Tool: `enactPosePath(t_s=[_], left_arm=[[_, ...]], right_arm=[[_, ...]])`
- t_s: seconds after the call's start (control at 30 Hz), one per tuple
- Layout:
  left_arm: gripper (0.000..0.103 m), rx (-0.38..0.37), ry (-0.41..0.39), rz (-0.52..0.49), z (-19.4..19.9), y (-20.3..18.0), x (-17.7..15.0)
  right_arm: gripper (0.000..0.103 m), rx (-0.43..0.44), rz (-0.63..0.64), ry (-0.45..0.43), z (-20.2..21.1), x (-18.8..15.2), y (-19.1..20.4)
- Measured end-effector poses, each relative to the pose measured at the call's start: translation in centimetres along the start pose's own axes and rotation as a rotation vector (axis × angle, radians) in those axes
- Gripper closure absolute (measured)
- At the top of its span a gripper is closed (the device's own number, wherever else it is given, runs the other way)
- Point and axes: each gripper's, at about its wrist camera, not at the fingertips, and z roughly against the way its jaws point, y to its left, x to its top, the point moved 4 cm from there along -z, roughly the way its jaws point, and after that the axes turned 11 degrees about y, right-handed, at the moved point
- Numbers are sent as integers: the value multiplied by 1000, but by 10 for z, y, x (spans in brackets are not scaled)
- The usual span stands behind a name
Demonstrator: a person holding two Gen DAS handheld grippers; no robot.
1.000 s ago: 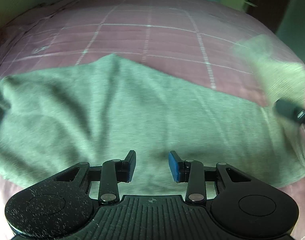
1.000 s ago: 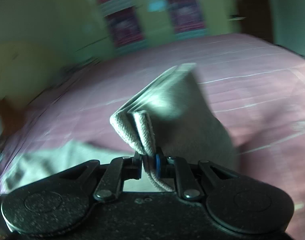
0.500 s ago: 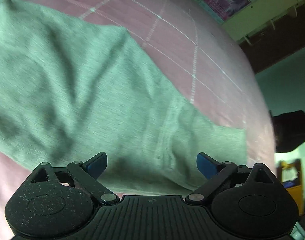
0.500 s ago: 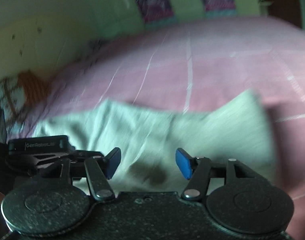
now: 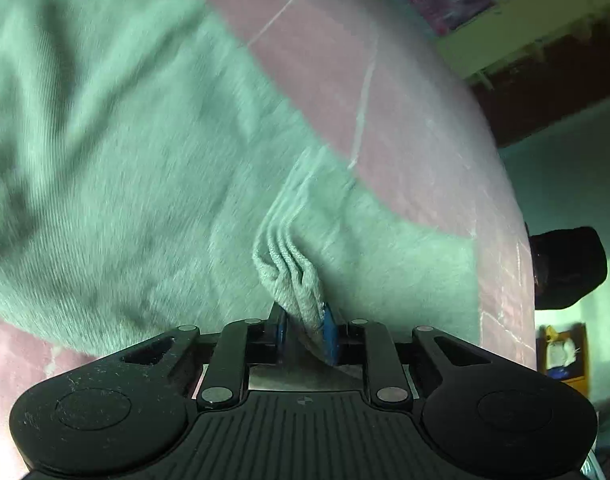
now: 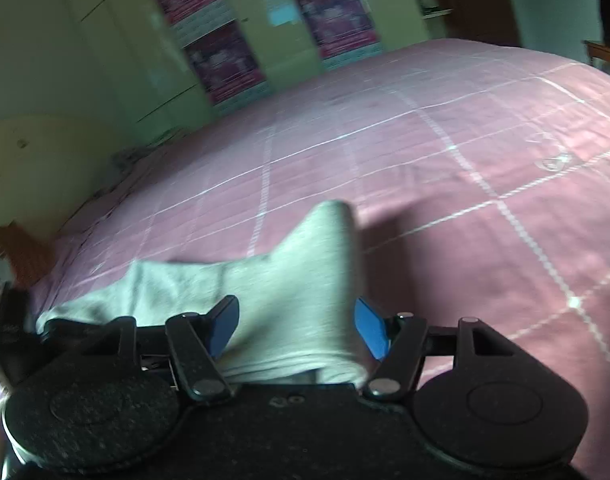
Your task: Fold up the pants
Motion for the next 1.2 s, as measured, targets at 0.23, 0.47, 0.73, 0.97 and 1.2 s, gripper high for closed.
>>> enactPosePath(t_s=[0.23, 0.47, 0.73, 0.97, 1.2], left_arm=[[84, 18, -188, -138, 95, -2, 16], [77, 208, 1, -107, 45, 79, 1], [72, 221, -148, -193, 98, 46, 12], [69, 313, -33, -220, 19, 31, 63], [69, 426, -68, -334, -1, 20, 66]], right_arm=[[68, -94, 29, 36, -26, 19, -4], [69, -138, 299, 195, -81, -12, 59], [69, -140, 388, 264, -84, -12, 66], [66, -205, 445, 201, -118, 28, 97], [62, -287, 495, 293, -170, 21, 88]])
